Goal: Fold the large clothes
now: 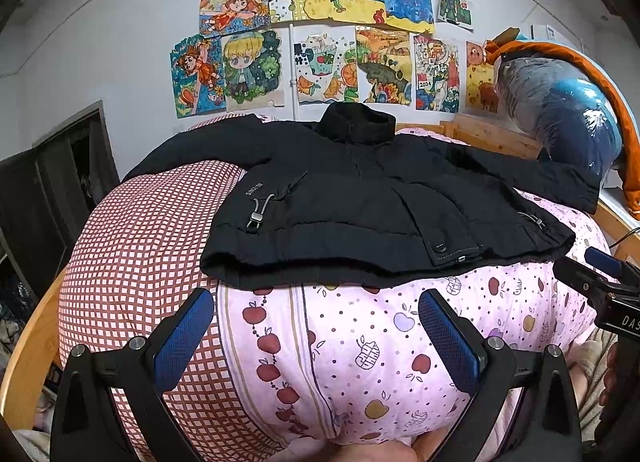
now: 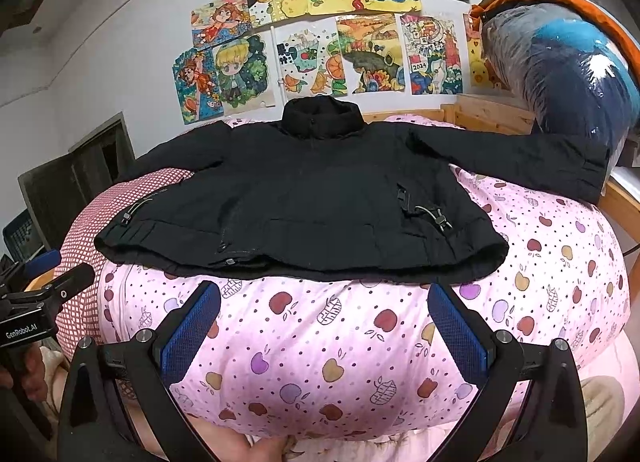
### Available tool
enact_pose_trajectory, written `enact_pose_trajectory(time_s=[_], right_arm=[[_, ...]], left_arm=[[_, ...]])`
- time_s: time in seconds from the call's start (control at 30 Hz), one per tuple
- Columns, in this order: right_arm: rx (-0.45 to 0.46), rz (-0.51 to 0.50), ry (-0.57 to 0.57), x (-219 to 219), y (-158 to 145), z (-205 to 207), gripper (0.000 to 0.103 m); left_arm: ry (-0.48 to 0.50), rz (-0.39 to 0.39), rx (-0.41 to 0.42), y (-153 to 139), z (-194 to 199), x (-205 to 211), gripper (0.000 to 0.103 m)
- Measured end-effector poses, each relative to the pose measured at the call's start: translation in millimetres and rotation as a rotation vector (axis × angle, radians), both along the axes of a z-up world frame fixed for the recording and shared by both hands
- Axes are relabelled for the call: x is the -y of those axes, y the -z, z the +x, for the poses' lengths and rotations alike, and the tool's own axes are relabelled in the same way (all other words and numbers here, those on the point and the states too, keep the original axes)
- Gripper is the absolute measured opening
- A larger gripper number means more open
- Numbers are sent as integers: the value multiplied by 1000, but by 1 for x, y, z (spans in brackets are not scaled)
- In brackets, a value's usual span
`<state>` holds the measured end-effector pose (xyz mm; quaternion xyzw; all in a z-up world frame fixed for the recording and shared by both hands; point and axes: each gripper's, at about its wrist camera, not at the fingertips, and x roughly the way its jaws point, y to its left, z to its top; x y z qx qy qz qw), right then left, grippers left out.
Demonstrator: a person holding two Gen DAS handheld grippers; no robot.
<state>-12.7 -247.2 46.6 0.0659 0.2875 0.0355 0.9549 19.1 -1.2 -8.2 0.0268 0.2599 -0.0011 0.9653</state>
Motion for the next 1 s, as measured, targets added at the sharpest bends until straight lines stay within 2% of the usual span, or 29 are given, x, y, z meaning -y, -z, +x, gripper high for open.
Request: enact_pose_trajectory(time_s=[0.3,0.7,0.9,1.0], right_arm=[[-17,-2,16,4,-2,9,102],[-14,-20,18,26,-18,18,102],[18,-96,65,47,-30,18,102],[37,-103,107,63,-38,17,102]], left_arm=[[-15,11,-23,-8,11,9,103],[-43,58,-7,-31,11,39,103],[-50,60,-44,-47,18,55,103],[-26,66,-55,-62,25,66,103]])
